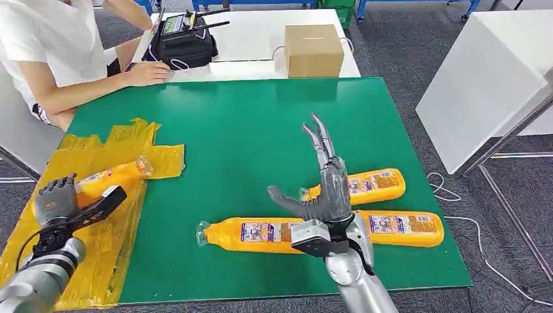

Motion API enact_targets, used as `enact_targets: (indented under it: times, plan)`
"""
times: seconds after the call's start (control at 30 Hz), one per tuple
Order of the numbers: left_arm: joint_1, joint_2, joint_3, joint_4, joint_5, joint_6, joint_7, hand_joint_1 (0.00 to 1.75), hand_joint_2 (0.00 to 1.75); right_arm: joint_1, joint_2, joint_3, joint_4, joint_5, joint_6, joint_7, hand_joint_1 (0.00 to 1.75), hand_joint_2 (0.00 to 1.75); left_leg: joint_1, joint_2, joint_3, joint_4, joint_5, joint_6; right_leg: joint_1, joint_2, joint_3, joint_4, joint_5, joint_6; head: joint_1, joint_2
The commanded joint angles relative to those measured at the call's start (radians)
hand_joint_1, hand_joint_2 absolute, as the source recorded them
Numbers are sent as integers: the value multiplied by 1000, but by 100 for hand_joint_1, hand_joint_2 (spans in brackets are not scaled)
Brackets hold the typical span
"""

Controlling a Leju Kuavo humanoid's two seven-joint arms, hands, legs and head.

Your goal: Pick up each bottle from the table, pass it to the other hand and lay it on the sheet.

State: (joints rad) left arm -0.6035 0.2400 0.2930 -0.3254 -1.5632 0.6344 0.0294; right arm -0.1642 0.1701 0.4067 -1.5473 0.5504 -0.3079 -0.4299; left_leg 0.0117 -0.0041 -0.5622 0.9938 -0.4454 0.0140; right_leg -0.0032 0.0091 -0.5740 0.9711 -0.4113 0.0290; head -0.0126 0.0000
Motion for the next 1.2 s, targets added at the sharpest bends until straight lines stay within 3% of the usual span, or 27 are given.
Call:
enact_targets:
  times: [0.03, 0.2, 0.7, 0.93, 1.2]
  plan:
    - [-13, -55, -54, 15, -8, -6, 11, 0, 175, -46, -13, -1, 72, 0, 2, -4, 0, 175, 0, -2, 3, -1, 0, 0, 0, -3, 3, -1, -1, 0, 0, 0]
    - [-8, -64, -69, 7, -8, 48, -31, 0, 175, -49, -14, 1, 81, 1, -3, -4, 0, 175, 0, -1, 4, -1, -1, 0, 1, -3, 5, -2, -1, 0, 0, 0]
    - [-30, -75, -115, 3, -7, 25, -40, 0, 175, -59, -11, -1, 91, 0, 1, -4, 0, 175, 0, -1, 2, 0, -1, 0, 0, -2, 3, -1, -1, 0, 0, 0]
    - [-68, -162, -31, -99, 188, -214, -356, 0, 175, -36, -6, -43, 56, 26, 28, 2, 0, 175, 0, -4, 0, 1, 0, 0, 0, -5, 2, 0, -1, 0, 0, 0]
    - [3, -225, -98, -309, 477, -474, -533, 0, 175, -21, 0, -73, 47, 70, 46, 5, 0, 175, 0, -4, 2, 1, -1, 1, 1, -5, 4, -1, -2, 0, 0, 0]
